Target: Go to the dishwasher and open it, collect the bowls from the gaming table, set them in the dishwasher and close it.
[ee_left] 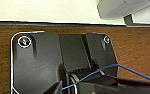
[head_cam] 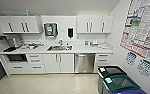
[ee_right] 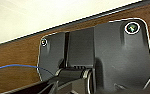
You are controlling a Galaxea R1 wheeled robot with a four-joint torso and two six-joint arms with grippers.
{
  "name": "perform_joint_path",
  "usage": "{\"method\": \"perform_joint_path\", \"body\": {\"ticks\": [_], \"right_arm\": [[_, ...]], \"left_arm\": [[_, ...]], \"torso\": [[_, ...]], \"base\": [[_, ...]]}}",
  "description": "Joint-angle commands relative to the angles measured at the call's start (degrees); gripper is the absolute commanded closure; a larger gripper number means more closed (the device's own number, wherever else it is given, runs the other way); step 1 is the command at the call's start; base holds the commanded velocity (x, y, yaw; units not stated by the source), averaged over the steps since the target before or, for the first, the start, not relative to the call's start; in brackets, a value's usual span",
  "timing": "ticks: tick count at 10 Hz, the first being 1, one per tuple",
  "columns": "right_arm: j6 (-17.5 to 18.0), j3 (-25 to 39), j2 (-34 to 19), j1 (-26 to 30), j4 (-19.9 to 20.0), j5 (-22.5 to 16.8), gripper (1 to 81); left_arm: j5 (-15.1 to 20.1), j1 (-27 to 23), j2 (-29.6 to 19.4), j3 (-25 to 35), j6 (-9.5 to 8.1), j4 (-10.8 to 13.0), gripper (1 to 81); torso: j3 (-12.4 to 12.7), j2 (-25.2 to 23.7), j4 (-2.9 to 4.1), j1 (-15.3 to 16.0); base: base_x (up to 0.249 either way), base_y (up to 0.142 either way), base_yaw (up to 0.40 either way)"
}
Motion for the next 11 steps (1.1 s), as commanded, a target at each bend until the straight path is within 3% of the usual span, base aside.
{"method": "perform_joint_path", "body": {"ticks": [1,11], "right_arm": [[-0.1,1.2,-0.7,3.2,0.0,-2.9,1.0],[-0.2,0.9,-0.5,3.3,-0.1,-2.9,1.0]], "left_arm": [[2.6,-3.1,-0.9,1.1,0.46,0.1,1.0],[2.6,-3.1,-0.5,1.1,0.46,-0.1,1.0]], "torso": [[0.0,0.0,0.0,0.0],[0.0,0.0,0.0,0.0]], "base": [[0.122,0.0,0.0],[0.116,0.0,0.0]]}}
